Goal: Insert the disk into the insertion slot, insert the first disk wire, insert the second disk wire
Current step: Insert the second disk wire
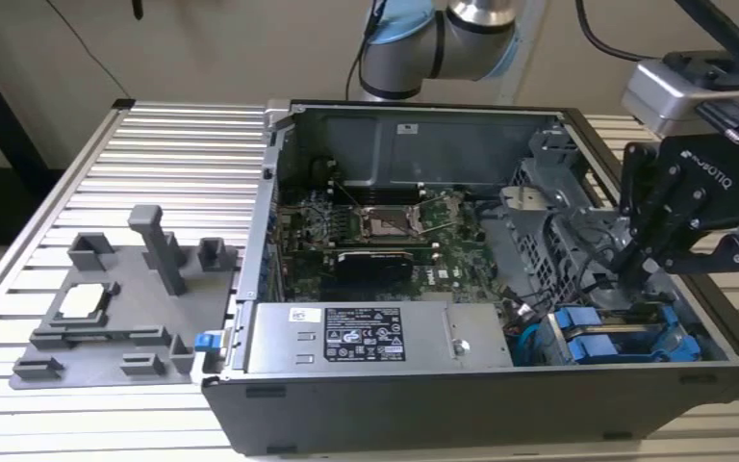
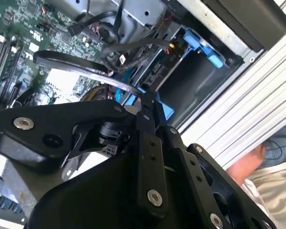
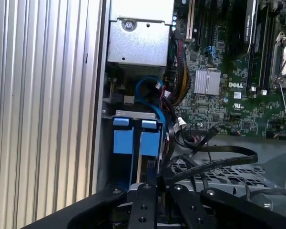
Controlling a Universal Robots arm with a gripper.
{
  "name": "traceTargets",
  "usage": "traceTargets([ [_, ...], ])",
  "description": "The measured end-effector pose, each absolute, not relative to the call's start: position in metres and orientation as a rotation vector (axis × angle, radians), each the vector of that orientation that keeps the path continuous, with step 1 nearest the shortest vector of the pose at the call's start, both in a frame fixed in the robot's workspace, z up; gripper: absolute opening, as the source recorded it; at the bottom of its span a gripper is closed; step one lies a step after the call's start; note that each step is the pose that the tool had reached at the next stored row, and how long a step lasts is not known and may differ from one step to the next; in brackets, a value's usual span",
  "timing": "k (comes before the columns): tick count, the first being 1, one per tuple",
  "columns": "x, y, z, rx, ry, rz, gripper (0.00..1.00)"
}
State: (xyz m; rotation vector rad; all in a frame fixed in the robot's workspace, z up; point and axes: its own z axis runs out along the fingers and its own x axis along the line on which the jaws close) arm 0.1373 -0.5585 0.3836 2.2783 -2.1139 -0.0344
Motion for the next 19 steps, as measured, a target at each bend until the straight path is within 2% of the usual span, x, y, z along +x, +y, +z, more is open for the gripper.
traceTargets([
  [19,0.154,-0.576,0.383,2.244,-2.079,-0.176,0.16],
])
